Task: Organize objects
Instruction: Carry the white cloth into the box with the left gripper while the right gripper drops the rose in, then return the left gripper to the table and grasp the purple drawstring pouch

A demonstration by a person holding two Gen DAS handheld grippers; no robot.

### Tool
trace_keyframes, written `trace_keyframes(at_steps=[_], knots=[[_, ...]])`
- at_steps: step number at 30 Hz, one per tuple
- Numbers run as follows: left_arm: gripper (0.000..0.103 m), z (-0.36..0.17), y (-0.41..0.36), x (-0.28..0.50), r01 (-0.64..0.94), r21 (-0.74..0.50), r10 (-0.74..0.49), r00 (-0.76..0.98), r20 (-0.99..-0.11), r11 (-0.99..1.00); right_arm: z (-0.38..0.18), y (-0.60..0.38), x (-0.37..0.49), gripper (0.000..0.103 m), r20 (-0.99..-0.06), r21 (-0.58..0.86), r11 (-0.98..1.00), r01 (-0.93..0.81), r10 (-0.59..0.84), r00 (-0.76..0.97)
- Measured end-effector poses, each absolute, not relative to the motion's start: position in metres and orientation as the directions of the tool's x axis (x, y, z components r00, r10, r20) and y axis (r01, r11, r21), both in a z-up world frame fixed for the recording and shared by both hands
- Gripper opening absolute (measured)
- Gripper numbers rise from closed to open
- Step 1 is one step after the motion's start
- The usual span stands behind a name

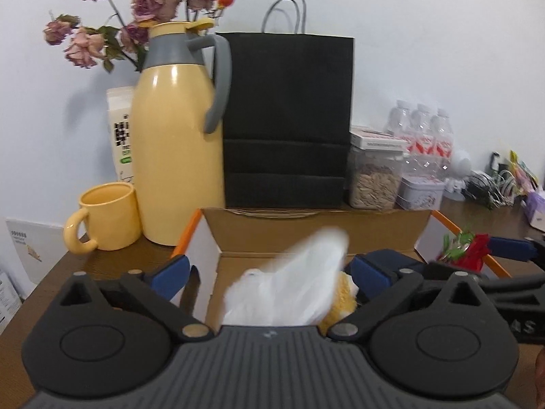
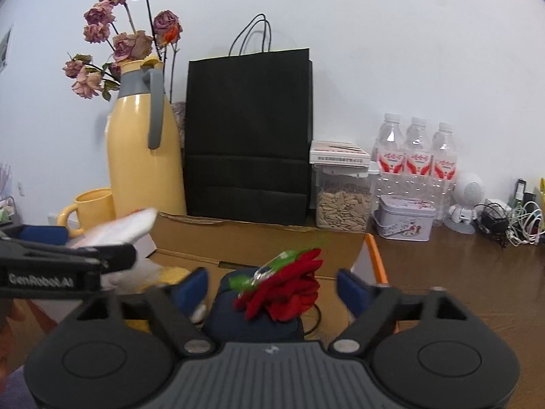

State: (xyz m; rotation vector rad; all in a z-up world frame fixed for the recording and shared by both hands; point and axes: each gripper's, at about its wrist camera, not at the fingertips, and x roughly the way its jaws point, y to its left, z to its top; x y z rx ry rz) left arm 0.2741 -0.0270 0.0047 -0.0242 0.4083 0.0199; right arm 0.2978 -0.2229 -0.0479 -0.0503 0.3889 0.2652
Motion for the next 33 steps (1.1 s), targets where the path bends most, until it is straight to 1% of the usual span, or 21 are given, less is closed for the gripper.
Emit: trace_keyframes(at_steps=[1,7,18,28,33], knots=[[0.103,0.005,-0.026,0.274,-0.032,-0.022,0.02,0.917,-0.399,0.999,-0.048,-0.224,0.298,0.103,-0.38,0.01,0.964,-0.267,0.25,0.89],[0.103,0.006,-0.027,0.273,-0.03,-0.016,0.021,0.916,-0.4,0.999,-0.046,-0.227,0.294,0.103,-0.369,0.025,0.963,-0.269,0.259,0.893],[0.103,0.015,-0.029,0.259,-0.012,-0.021,0.003,0.928,-0.372,1.0,-0.04,-0.228,0.281,0.103,-0.348,0.018,0.962,-0.274,0.263,0.9],[0.103,0.03,-0.019,0.217,-0.011,-0.019,0.004,0.936,-0.351,1.0,-0.027,-0.229,0.248,0.103,-0.323,-0.001,0.954,-0.298,0.282,0.903],[0.103,0.035,-0.011,0.196,-0.014,-0.023,0.005,0.935,-0.356,1.0,-0.02,-0.233,0.225,0.103,-0.312,0.0,0.951,-0.31,0.295,0.903]])
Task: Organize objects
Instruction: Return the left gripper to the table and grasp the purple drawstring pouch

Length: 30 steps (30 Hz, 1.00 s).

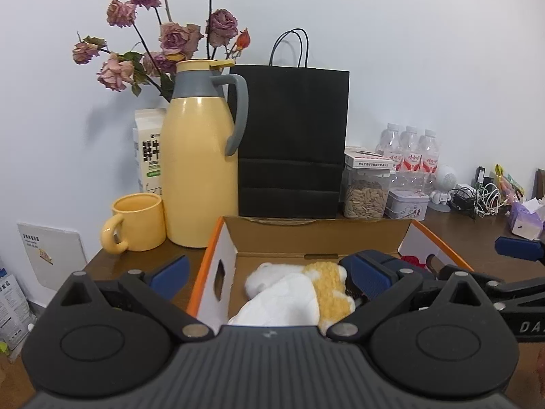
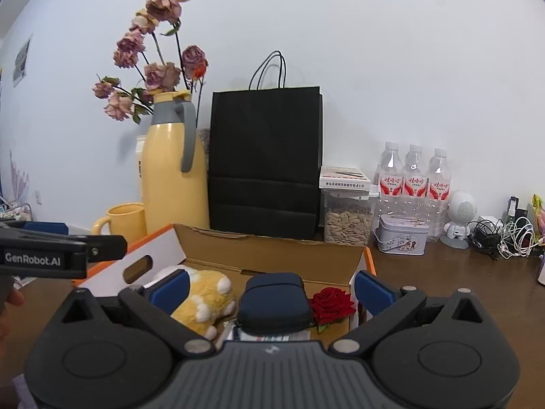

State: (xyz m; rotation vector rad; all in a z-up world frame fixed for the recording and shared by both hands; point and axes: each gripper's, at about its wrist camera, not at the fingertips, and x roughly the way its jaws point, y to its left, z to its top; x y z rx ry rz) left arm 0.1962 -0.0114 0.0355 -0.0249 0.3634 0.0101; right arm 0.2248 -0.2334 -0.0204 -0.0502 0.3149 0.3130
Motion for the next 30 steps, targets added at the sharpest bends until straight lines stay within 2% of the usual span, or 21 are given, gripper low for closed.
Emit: trace_keyframes(at_steps=[9,23,30], knots=[[0.103,0.025,0.001,0.162,-0.018,0.017,0.024,0.901,-0.434,1.0,-0.025,-0.24,0.187,0.103,-0.344,0.007,0.947,-0.32,0.303,0.889],[0.103,-0.024,0.013,0.136,-0.01,0.009,0.014,0.781,-0.624,1.0,-0.067,-0.241,0.149,0.103,-0.482,0.0,0.941,-0.339,0.297,0.824],[0.103,-0.034,0.006,0.135,0.0,0.015,0.009,0.761,-0.649,1.0,-0.083,-0.237,0.146,0.103,-0.532,-0.012,0.939,-0.345,0.286,0.797]])
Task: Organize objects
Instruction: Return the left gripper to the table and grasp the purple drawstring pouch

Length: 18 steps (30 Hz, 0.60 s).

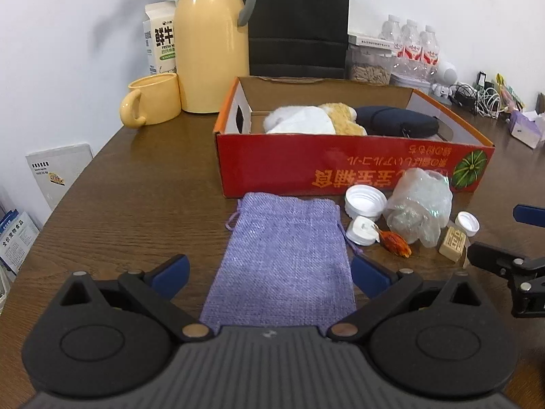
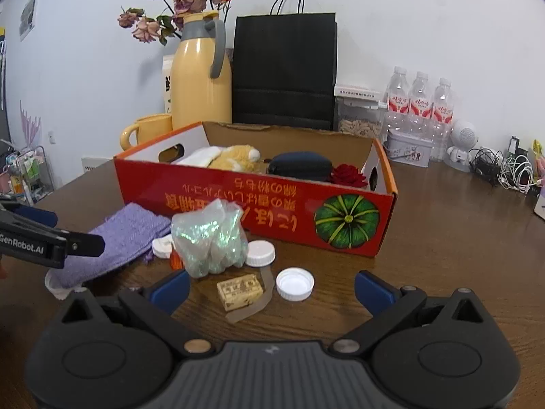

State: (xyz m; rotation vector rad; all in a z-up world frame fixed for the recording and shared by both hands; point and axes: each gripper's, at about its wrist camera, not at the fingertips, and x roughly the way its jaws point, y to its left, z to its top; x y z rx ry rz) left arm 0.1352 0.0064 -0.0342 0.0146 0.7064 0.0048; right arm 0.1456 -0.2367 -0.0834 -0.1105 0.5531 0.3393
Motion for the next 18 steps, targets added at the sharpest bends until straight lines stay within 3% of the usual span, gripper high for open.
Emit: trace_keyframes(at_steps=[18], knots=[[0.103,-0.052,0.003,0.151,-0.001,0.029,0.021,0.716,-0.698,1.0,-0.096,-0.234,0.151,0.103,-0.568,-0.013,0.939,-0.345,0.277,0.775]])
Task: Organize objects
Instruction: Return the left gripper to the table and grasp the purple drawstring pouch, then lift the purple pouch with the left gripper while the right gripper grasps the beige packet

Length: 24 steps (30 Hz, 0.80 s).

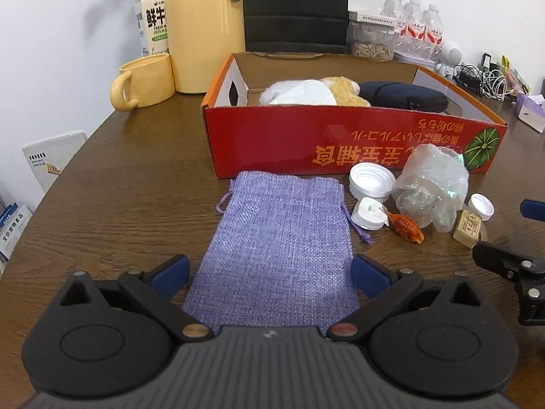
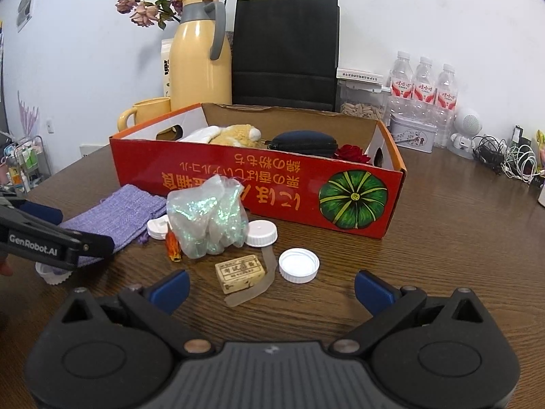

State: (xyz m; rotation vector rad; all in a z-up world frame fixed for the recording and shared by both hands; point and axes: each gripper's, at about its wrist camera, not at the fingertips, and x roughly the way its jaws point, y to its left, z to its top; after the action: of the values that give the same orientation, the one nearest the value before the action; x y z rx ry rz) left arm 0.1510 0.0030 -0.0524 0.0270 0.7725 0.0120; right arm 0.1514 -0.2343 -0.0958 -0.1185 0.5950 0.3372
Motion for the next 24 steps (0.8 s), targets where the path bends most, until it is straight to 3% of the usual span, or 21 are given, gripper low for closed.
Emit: trace_keyframes(at_steps=[11,14,18,20,22,24], knots=[[0.103,-0.057,0.005,0.156,-0.007,0.006,0.009,0.724,-0.69,1.0,-0.097,-0.234,0.153,0.103,-0.577,-0.009,0.94,-0.342,0.274,0.769],[0.095,-0.057,0.003,0.154,0.009,0.008,-0.001,0.734,-0.679,1.0,-0.098,-0.234,0.154,0.103,-0.583,-0.011,0.94,-0.341,0.271,0.766],[0.075,-0.055,0.0,0.15,0.029,0.01,-0.015,0.75,-0.661,1.0,-0.098,-0.234,0.154,0.103,-0.583,-0.012,0.94,-0.34,0.27,0.766],[0.058,-0.054,-0.001,0.148,0.029,0.009,-0.016,0.759,-0.65,1.0,-0.098,-0.234,0.153,0.103,-0.583,-0.013,0.941,-0.338,0.268,0.767],[0.026,-0.052,0.0,0.147,0.022,0.004,-0.014,0.766,-0.642,1.0,-0.098,-0.234,0.153,0.103,-0.582,-0.014,0.941,-0.337,0.267,0.769],[0.018,-0.051,0.003,0.147,0.02,-0.015,-0.025,0.765,-0.643,1.0,-0.098,-0.234,0.153,0.103,-0.582,-0.013,0.941,-0.337,0.267,0.768]])
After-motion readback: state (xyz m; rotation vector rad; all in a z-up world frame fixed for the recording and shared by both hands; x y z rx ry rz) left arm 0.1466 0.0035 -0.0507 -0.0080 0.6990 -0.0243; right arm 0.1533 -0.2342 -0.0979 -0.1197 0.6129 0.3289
